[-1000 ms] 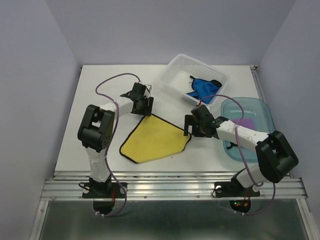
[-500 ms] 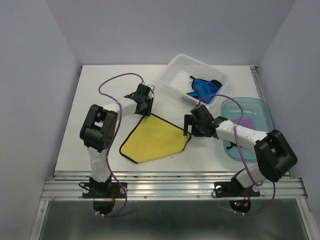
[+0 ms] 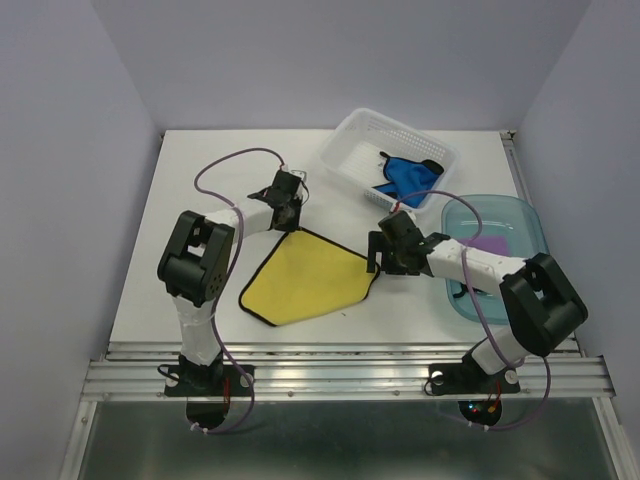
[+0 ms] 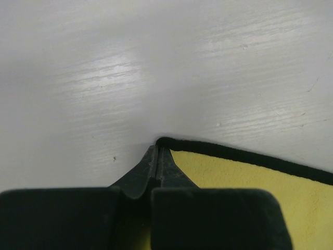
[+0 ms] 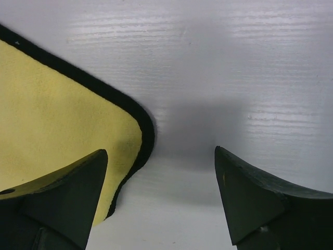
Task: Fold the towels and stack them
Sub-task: Flatten out the crumpled towel
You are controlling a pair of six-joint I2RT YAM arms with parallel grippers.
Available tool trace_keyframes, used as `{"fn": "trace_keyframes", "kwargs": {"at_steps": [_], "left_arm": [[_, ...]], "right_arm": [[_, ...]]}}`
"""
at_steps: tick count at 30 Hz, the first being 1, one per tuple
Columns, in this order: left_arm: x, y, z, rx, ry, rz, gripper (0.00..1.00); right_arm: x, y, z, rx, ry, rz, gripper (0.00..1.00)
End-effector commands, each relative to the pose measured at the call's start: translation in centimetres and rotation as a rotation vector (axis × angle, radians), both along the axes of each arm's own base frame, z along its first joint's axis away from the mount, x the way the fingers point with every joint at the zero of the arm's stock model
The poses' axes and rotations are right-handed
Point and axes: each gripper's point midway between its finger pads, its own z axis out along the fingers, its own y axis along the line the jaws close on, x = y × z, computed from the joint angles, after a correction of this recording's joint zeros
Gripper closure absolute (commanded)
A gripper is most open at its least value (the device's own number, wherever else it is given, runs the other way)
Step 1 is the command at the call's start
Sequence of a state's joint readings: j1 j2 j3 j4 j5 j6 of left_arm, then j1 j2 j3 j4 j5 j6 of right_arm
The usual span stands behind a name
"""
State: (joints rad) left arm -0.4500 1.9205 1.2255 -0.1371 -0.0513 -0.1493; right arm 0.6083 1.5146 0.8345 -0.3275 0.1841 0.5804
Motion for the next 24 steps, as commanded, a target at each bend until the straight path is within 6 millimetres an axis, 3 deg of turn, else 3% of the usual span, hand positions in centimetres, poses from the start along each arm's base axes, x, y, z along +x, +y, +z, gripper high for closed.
{"fn": "trace_keyframes", "kwargs": {"at_steps": [1,6,10,18,24], "left_arm": [[-2.3,0.9,-0.4,0.011,0.047,0.012,1.00],[-2.4,1.1,0.1,0.010,0.034,0.019,1.00],[-2.2,1.1,0.1,0.013,0.031,0.021,1.00],[-2.2,1.6,-0.2,0.030,0.032,0.047,1.00],[-2.2,1.5,-0.3,0.025,0.035,0.049,1.00]], "right_arm": [[2.0,0.7,0.7,0.016,-0.045,-0.033,0.13],[3.0,1.3,0.1,0.015,-0.045,-0.046,0.33],[3.3,1.6,-0.1,0.015,-0.041,-0.050,0.44],[1.8,1.0,-1.0,-0.004,0.004,-0.016,0.57],[0.7,0.9,-1.8,-0.034,0.032,0.008,0.60]]}}
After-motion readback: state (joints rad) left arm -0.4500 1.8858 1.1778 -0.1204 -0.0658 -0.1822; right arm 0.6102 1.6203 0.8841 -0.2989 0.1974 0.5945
